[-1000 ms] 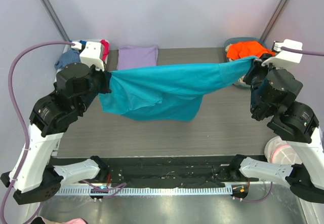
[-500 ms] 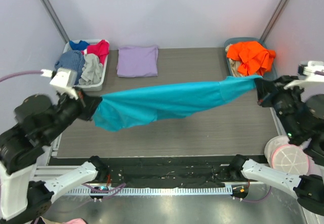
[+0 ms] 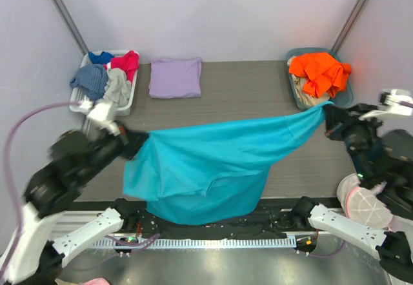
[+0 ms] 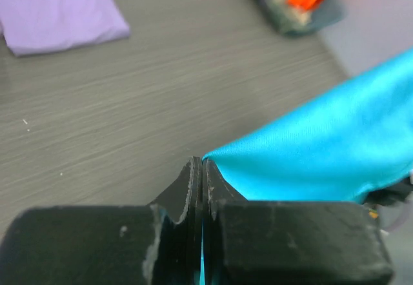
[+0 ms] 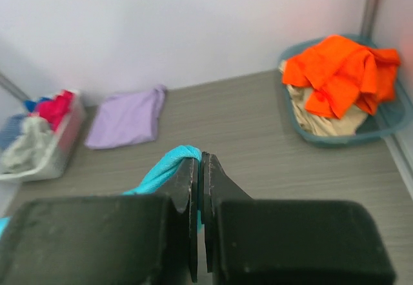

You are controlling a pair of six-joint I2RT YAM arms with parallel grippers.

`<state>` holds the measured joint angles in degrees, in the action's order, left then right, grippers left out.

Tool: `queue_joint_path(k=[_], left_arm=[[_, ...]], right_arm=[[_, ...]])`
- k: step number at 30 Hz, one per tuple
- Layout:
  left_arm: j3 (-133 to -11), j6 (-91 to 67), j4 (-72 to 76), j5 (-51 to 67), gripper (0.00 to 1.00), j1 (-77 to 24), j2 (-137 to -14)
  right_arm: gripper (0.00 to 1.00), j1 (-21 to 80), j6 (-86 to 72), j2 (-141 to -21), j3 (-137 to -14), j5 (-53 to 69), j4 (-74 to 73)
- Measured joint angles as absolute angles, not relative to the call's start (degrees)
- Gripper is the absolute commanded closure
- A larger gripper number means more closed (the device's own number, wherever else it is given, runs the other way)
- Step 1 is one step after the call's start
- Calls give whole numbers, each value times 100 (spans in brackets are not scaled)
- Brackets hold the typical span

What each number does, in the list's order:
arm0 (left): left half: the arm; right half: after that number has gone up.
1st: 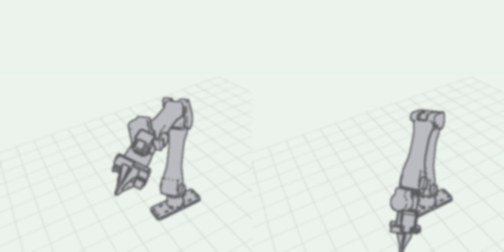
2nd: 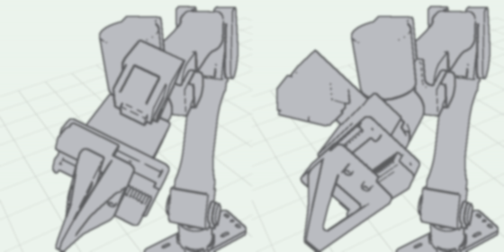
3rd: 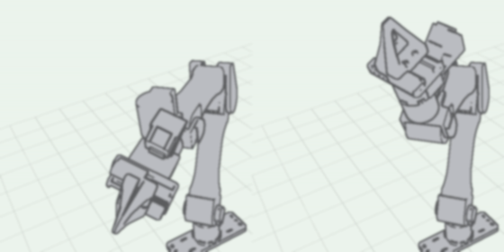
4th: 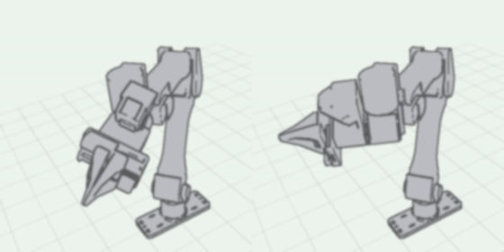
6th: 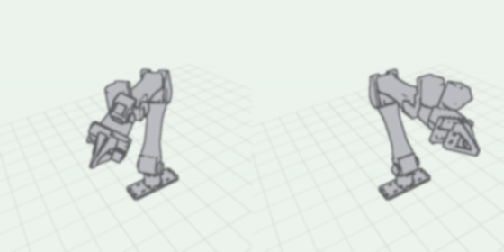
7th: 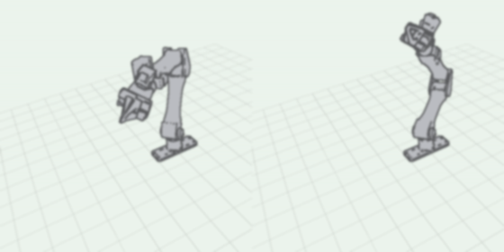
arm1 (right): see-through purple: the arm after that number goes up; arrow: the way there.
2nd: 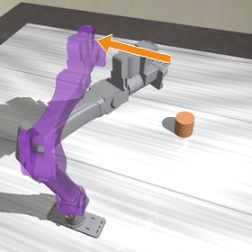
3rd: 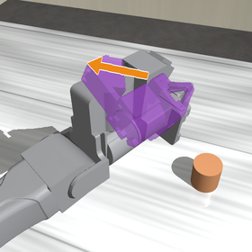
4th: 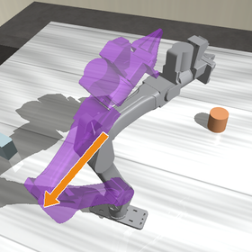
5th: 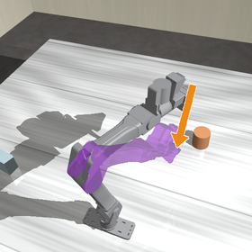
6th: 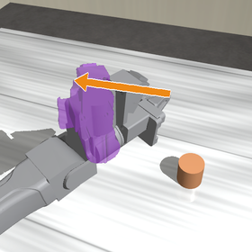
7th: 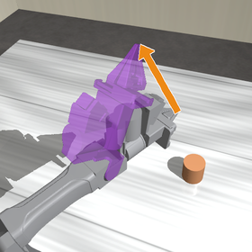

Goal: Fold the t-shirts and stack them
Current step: Flatten the tshirt out

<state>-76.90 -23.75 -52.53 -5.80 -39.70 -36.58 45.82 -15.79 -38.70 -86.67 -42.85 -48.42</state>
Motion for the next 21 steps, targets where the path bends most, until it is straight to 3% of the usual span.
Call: queue_joint_path(k=[7,8,10,11,12,14,15,16,21], left_arm=[[-6757,-1820,-3140,-965,100,-3776,-6869],[-6737,-1734,-2910,-956,100,-3680,-7345],[-6722,-1584,-2547,-943,92,-3509,-8073],[-6724,-1481,-2311,-934,88,-3382,-8455],[-6726,-1431,-2152,-941,69,-3291,-8711],[-6781,-1306,-1903,-958,54,-3052,-9223],[-6893,-1271,-1859,-982,10,-2943,-9452],[-7037,-1238,-1817,-1011,2,-2845,-9662],[-7865,-1146,-1758,-1186,0,-2543,-10099]], right_arm=[[99,4401,-1339,-4742,-6504,-5468,-2842],[95,4187,-1354,-4971,-6270,-5428,-2569],[61,3599,-1424,-5441,-5911,-5116,-2080],[29,3225,-1511,-5795,-5712,-4890,-1791],[18,2915,-1588,-6145,-5553,-4705,-1533],[1,2445,-1664,-6860,-5345,-4405,-1098],[0,2292,-1673,-7201,-5306,-4281,-908],[0,2180,-1675,-7524,-5301,-4160,-735],[0,1957,-1603,-8263,-5454,-3730,-429]])
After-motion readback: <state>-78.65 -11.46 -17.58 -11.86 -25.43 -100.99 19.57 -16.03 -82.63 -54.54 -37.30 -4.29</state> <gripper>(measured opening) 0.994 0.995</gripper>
